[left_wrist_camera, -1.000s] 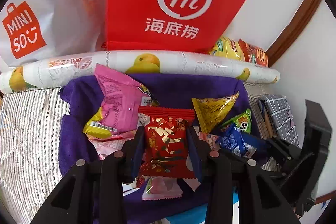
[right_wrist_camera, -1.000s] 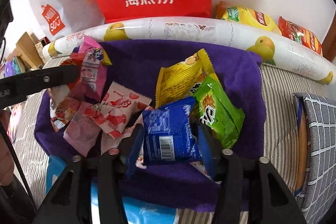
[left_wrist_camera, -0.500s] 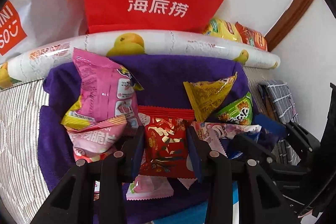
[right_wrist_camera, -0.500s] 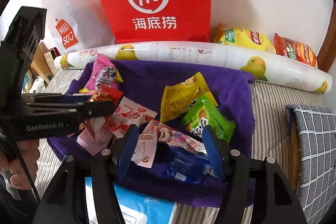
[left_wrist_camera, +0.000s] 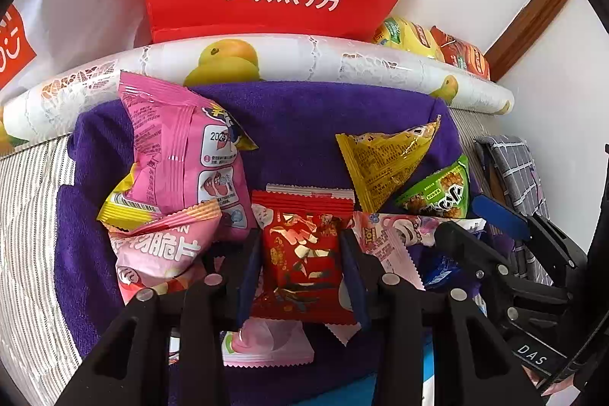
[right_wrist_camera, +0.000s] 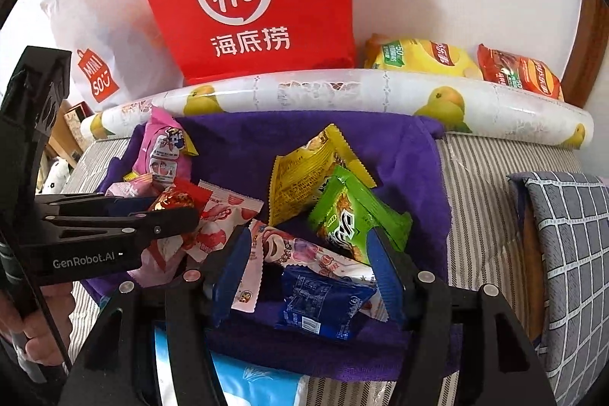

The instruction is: Organize snacks

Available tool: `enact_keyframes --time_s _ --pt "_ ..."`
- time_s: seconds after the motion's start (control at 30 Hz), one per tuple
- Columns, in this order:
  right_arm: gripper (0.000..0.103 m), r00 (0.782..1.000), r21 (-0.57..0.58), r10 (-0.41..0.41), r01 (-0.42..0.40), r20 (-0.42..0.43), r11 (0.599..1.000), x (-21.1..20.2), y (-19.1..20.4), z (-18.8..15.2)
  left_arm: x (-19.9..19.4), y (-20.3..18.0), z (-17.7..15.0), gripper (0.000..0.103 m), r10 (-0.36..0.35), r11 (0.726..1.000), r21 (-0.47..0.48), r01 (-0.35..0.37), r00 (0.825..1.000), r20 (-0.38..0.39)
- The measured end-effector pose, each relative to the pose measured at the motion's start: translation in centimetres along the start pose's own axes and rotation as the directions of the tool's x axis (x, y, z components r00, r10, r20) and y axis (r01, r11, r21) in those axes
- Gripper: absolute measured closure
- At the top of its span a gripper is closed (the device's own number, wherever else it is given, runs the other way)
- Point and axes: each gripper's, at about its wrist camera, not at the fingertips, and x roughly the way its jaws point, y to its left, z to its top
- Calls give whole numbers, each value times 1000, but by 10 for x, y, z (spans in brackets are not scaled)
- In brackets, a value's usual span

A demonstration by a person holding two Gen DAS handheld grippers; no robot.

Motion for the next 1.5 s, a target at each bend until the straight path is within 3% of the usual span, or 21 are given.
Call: enact_keyframes --time_s 0.13,0.27,0.43,0.6,1.07,1.2,1.5 --pt "41 1000 21 -20 19 17 1000 -8 1 0 -3 -2 0 61 -6 1000 -7 6 1000 -11" --pt "41 999 25 -43 43 6 999 -19 3 -1 -17 -7 -3 48 9 1000 12 -9 1000 17" --pt "40 997 38 -70 69 24 997 -43 5 -6 -41 -9 -15 46 0 1000 4 0 999 45" --pt "32 995 71 -90 87 45 994 -75 7 -14 -74 -15 -33 41 1 1000 8 -2 996 87" --pt "31 982 122 -140 124 128 985 -177 28 -56 -171 -43 -97 31 74 996 23 -82 965 251" --pt "16 976 112 -154 138 152 984 -205 35 -71 -194 -52 -117 21 89 995 17 -97 959 269" --pt "1 965 101 -177 160 192 982 -248 50 -102 -234 -70 -156 11 143 987 15 -159 924 355"
